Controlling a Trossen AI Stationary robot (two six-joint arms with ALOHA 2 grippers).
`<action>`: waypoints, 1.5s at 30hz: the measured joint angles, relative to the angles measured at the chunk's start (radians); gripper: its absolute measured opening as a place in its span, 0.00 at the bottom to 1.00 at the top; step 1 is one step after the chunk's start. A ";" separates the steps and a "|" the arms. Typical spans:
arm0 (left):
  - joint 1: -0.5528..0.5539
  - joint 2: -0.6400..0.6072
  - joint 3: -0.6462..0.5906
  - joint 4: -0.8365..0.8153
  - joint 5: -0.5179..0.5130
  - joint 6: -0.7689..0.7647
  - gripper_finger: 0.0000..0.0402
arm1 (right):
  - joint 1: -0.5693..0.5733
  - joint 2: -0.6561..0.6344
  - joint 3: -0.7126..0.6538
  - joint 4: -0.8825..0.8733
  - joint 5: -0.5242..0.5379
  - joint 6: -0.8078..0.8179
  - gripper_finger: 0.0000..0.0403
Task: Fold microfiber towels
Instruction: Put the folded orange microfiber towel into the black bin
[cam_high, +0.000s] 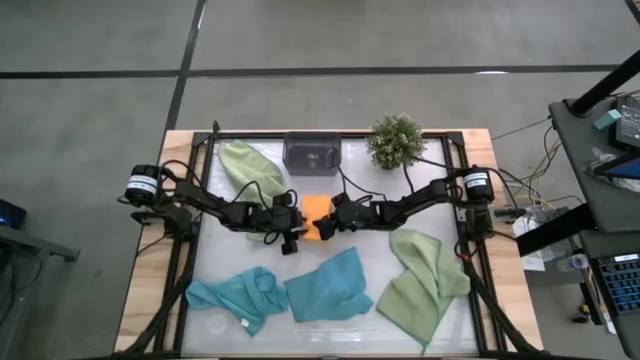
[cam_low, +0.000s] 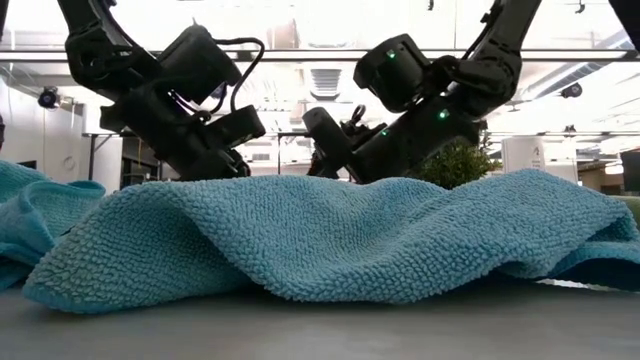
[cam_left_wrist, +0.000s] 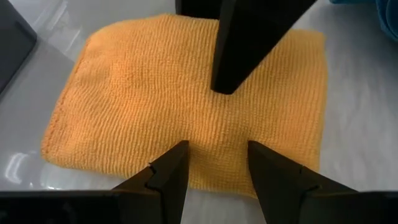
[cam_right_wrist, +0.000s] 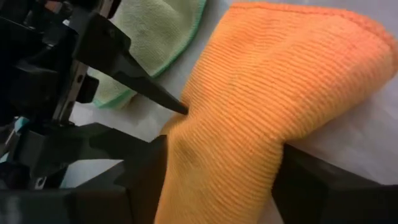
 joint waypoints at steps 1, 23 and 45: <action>0.000 0.000 -0.001 -0.001 0.000 0.000 0.37 | 0.000 0.000 0.000 -0.001 0.000 -0.003 0.55; -0.007 -0.169 -0.004 -0.123 0.000 0.011 0.37 | 0.000 -0.078 0.025 -0.086 -0.035 -0.297 0.04; -0.008 -0.705 -0.047 -0.270 -0.031 0.221 0.37 | -0.184 -0.226 0.650 -1.060 -0.137 -0.906 0.03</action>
